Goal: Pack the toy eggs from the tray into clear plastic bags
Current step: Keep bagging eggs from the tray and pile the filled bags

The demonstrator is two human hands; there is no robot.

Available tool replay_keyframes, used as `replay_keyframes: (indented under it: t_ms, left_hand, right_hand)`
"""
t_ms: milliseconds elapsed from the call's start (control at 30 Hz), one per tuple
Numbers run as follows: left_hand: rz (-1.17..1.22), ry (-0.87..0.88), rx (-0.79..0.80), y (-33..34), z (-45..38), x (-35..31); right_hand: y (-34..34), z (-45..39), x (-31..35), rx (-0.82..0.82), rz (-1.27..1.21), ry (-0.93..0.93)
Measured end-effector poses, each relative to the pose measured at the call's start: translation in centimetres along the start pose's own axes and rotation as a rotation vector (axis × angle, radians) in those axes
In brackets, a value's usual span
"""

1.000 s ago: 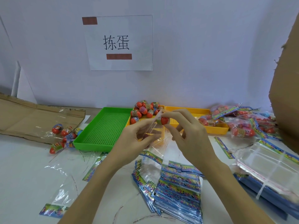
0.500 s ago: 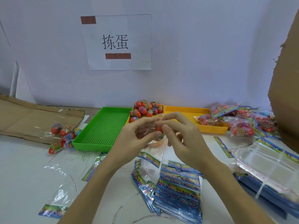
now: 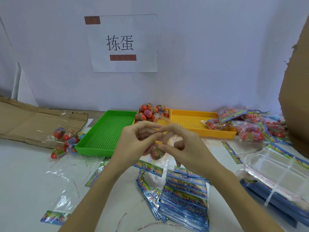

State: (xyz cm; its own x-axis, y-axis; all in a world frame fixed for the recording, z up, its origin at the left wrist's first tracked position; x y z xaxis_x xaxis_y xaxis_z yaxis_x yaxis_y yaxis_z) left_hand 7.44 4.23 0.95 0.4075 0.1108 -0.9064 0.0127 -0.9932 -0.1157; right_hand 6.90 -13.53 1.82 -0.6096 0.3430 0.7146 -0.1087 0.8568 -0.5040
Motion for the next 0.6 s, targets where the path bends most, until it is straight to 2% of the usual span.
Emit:
replay_keyframes:
  t_ms: [100, 167, 367, 500, 600]
  left_hand:
    - [-0.007, -0.002, -0.009, 0.0, 0.0, 0.0]
    - [0.027, -0.069, -0.002, 0.0, -0.1, 0.1]
    - [0.012, -0.244, 0.126, -0.4, -0.1, 0.9]
    - [0.036, -0.204, 0.150, -0.2, 0.1, 0.6]
    - [0.067, -0.186, 0.133, -0.1, 0.0, 0.7]
  right_hand:
    - [-0.2, 0.1, 0.0, -0.030, -0.013, -0.003]
    - [-0.5, -0.1, -0.3, -0.057, 0.043, -0.012]
    - [-1.5, -0.1, -0.6, -0.140, 0.183, -0.065]
    - [-1.3, -0.1, -0.7, -0.113, 0.443, -0.065]
    - [-1.1, 0.0, -0.7, -0.119, 0.406, -0.068]
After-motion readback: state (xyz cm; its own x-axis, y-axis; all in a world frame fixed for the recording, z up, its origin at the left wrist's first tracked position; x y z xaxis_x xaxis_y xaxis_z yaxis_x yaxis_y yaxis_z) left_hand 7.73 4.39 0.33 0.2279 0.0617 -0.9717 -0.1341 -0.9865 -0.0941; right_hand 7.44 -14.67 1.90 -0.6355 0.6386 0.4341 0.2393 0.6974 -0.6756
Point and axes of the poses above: each hand's wrist, its own z-axis away from the middle knuckle, its own y-axis out of the palm, x = y × z, the point moved 4 cm from there along -z, towards the middle knuckle, and after that the axes turned 3 degrees about -x, right-handed, at the moved point
